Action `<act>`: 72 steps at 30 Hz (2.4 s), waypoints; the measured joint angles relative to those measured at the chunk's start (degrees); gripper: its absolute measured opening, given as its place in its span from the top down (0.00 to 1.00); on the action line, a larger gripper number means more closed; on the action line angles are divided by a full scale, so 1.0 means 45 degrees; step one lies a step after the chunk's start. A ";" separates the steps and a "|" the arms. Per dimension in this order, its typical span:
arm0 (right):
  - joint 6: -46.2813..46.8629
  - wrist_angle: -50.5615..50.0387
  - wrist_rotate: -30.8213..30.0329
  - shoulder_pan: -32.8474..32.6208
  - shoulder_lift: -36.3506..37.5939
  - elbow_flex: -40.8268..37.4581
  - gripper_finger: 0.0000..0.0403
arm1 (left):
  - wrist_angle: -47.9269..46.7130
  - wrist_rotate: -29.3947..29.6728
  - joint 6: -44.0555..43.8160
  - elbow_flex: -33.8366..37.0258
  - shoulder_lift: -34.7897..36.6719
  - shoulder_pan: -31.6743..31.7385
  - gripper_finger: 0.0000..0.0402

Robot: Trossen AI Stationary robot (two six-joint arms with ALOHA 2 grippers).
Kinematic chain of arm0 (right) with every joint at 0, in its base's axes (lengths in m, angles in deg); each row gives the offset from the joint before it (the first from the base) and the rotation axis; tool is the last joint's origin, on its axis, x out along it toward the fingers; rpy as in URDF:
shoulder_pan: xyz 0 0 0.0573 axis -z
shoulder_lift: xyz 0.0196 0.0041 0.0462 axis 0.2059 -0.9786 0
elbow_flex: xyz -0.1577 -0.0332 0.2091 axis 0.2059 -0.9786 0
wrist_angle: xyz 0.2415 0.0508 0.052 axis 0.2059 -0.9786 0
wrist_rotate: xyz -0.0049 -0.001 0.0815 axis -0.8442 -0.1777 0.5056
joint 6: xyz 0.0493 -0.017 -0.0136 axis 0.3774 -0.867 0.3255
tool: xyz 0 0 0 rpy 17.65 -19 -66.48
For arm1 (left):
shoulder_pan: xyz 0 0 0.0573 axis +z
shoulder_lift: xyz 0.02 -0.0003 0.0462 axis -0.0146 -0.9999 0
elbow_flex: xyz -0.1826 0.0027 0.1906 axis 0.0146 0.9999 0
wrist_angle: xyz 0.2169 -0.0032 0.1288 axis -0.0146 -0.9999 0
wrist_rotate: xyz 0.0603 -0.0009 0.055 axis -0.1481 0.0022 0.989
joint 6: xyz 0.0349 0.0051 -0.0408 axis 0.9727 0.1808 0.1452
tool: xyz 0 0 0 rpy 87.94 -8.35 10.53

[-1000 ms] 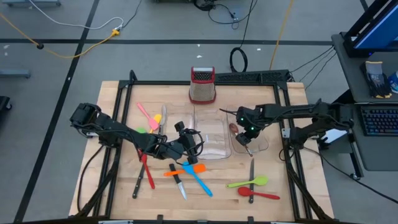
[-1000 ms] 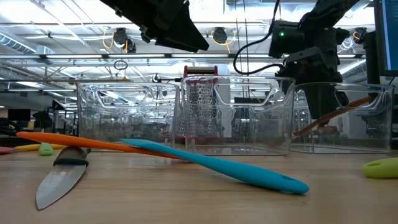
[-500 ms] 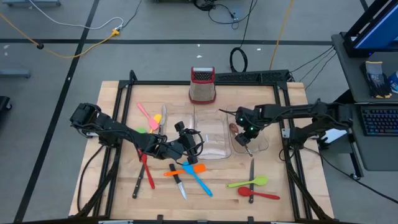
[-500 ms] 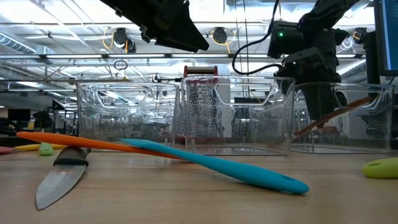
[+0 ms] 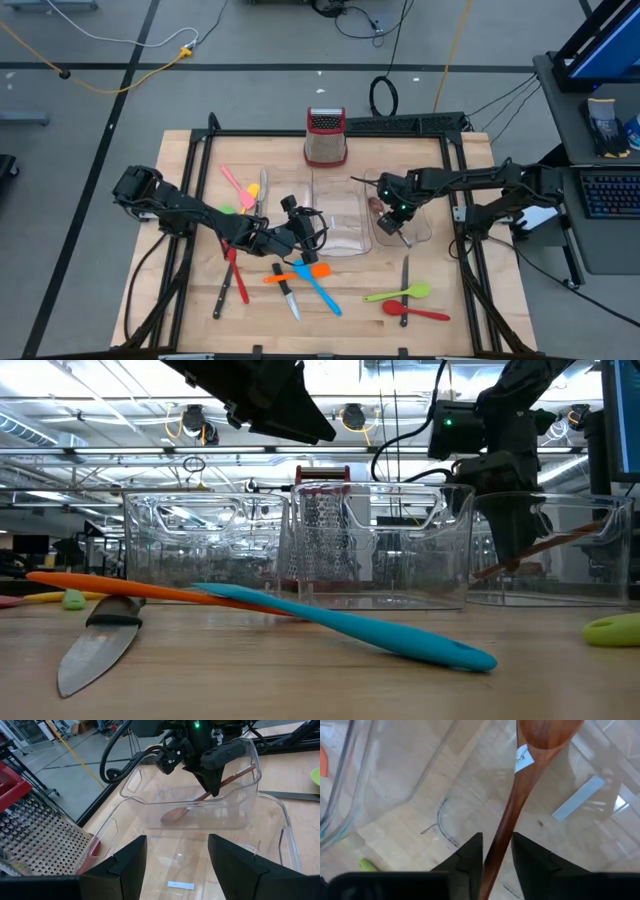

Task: Pick & Place Kitchen Items
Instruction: Put the wooden serving spoon into the right transparent bin, then adjust the right transparent bin

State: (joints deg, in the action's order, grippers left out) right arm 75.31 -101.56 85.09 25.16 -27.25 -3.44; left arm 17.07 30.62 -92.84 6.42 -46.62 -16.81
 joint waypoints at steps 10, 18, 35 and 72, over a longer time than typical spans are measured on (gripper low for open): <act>-0.0060 0.0049 -0.0152 0.0010 0.0005 -0.0005 0.93 | -0.0001 0.0000 -0.0005 0.0000 -0.0002 0.0000 0.46; 0.0018 0.0186 -0.0517 0.0005 0.0207 -0.0029 0.93 | -0.0004 0.0000 -0.0005 0.0000 0.0003 0.0000 0.46; 0.0215 0.0089 -0.1234 0.0000 0.0622 -0.0029 0.91 | -0.0001 0.0000 0.0107 0.0000 0.0002 0.0000 0.46; 0.2657 -0.5916 -0.5552 -0.1501 0.7242 -0.0010 1.00 | -1.3095 0.3469 -0.9965 0.0018 0.4046 -0.2835 0.46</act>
State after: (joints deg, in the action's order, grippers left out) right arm 87.27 -128.19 60.11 18.41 5.34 -3.48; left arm -41.86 46.23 -137.68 6.50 -28.41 -29.57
